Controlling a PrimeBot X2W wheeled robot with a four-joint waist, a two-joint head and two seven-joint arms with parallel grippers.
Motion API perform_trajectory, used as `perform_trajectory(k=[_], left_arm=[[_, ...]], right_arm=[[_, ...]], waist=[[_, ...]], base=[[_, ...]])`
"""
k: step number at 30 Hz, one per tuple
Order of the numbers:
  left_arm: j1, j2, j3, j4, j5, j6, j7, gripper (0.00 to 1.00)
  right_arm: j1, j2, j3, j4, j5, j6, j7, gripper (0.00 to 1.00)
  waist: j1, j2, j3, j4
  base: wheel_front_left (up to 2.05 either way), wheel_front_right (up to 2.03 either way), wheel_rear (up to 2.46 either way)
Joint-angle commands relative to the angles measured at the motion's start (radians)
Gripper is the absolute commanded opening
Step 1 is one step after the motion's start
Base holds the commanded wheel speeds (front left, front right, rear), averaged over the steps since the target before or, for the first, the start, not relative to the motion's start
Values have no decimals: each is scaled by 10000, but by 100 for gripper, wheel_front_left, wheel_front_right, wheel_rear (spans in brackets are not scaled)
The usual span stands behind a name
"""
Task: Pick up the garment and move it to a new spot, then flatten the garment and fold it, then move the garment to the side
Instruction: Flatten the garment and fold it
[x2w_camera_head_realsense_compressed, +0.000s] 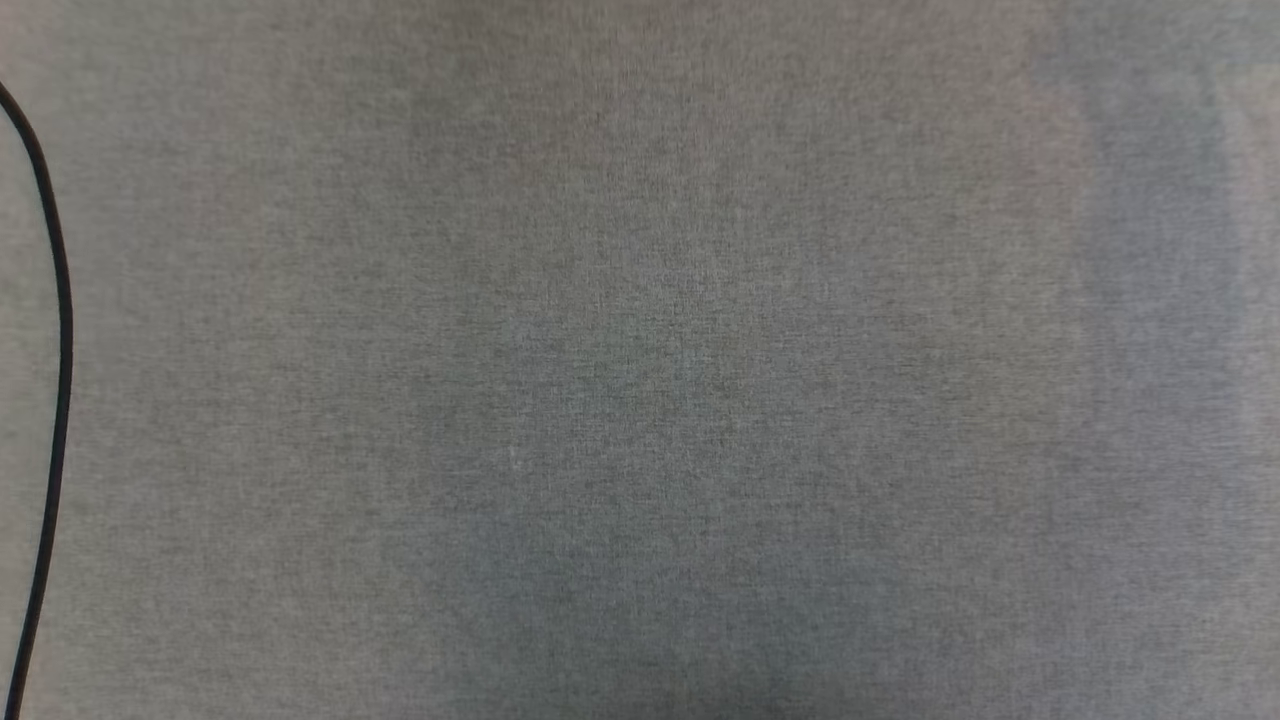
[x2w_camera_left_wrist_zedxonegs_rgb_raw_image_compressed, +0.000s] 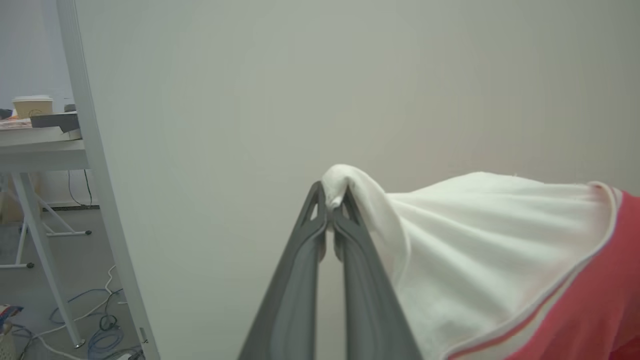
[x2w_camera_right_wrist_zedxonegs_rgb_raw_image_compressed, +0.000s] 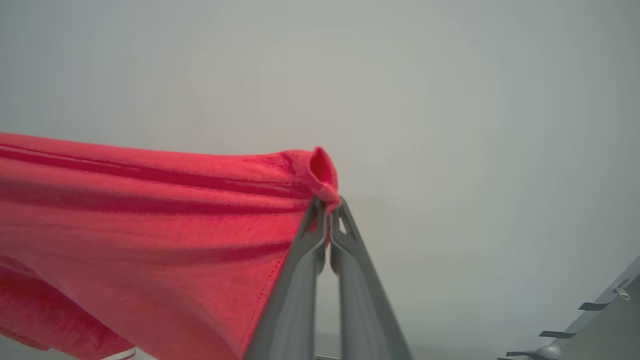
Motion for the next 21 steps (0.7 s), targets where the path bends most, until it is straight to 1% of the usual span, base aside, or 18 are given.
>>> perform_trajectory(k=[1, 5, 9, 13, 17, 21], left_arm=[[-104, 330, 149, 317, -78, 41, -207, 0], [-149, 312, 152, 992, -301, -48, -370, 0], [2, 179, 58, 1557, -606, -137, -461, 0], [446, 24, -70, 2030, -1042, -187, -531, 0], [1446, -151, -471, 2010, -1650, -196, -626, 0], [3059, -136, -924, 1660, -2412, -199, -784, 0]], right_arm=[[-69, -77, 21, 328, -64, -96, -184, 0], [-297, 146, 361, 826, 53, -96, -415, 0], [-256, 152, 820, 1243, 276, -96, -565, 0], [139, 162, 1342, 1453, 680, -96, -747, 0], [965, 62, 1977, 1422, 1218, -96, -954, 0], [2269, -198, 2578, 1167, 1935, -96, -1193, 0]], waist=[[-2, 0, 775, -1], [-2, 0, 1021, 38], [-2, 0, 1220, 133], [-2, 0, 1205, 175], [-2, 0, 913, 232], [-2, 0, 369, 283]], base=[[0, 0, 0], [0, 0, 0], [0, 0, 0], [0, 0, 0], [0, 0, 0], [0, 0, 0]])
